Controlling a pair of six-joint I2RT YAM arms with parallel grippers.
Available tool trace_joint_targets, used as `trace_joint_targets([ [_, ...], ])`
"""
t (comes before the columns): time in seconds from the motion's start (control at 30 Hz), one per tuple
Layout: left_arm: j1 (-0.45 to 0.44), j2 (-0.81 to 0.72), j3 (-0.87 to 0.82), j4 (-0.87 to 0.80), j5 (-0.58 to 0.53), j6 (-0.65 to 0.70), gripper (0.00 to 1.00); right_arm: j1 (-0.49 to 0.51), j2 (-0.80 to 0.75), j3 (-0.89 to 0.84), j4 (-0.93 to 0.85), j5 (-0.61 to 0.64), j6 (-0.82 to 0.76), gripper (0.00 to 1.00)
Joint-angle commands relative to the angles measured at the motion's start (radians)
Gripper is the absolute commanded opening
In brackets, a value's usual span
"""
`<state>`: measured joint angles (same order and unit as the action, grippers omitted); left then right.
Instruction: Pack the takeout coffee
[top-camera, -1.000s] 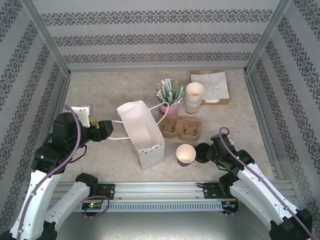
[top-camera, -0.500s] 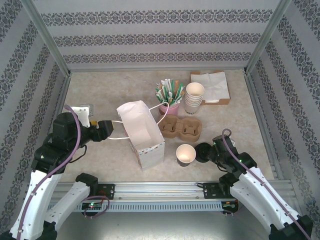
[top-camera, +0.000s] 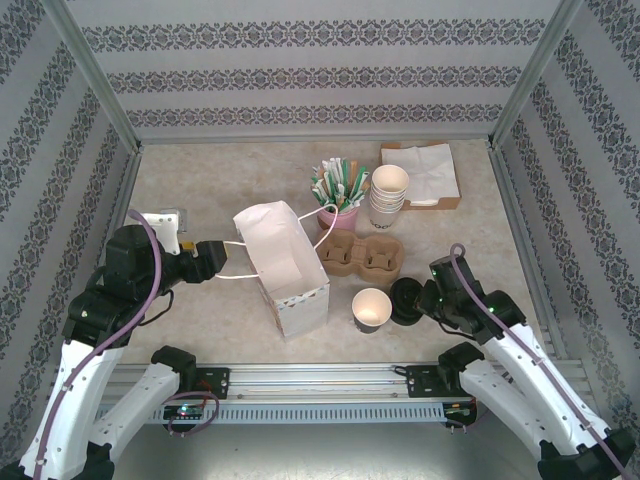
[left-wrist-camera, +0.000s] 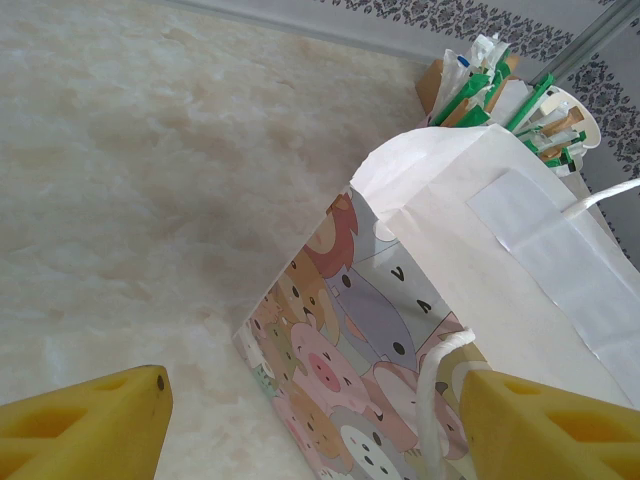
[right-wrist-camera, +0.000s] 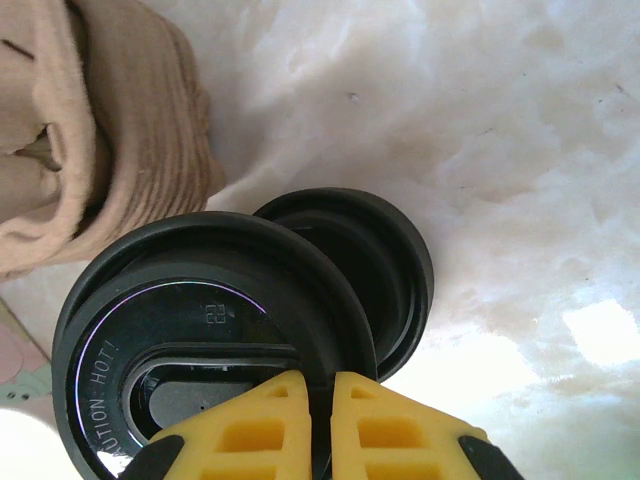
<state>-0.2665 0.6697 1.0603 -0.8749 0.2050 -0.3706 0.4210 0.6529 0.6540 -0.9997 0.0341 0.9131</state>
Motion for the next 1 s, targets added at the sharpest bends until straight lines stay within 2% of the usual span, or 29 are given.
trace_joint_targets([
  [0.0, 0.007, 0.000, 0.024, 0.028, 0.005, 0.003, 0.76, 0.001, 0.033, 0.093, -0.104, -0.019, -0.063, 0.11],
  [0.3, 0.007, -0.001, 0.026, 0.019, -0.001, 0.008, 0.76, 0.067, 0.102, 0.267, -0.190, 0.006, -0.093, 0.10],
  [0.67, 0.008, -0.001, 0.024, 0.012, -0.008, 0.011, 0.76, 0.398, 0.310, 0.401, -0.218, 0.090, -0.037, 0.09],
  [0.97, 0.008, -0.007, 0.019, 0.003, -0.012, 0.016, 0.76, 0.479, 0.402, 0.382, -0.172, 0.126, -0.021, 0.09],
])
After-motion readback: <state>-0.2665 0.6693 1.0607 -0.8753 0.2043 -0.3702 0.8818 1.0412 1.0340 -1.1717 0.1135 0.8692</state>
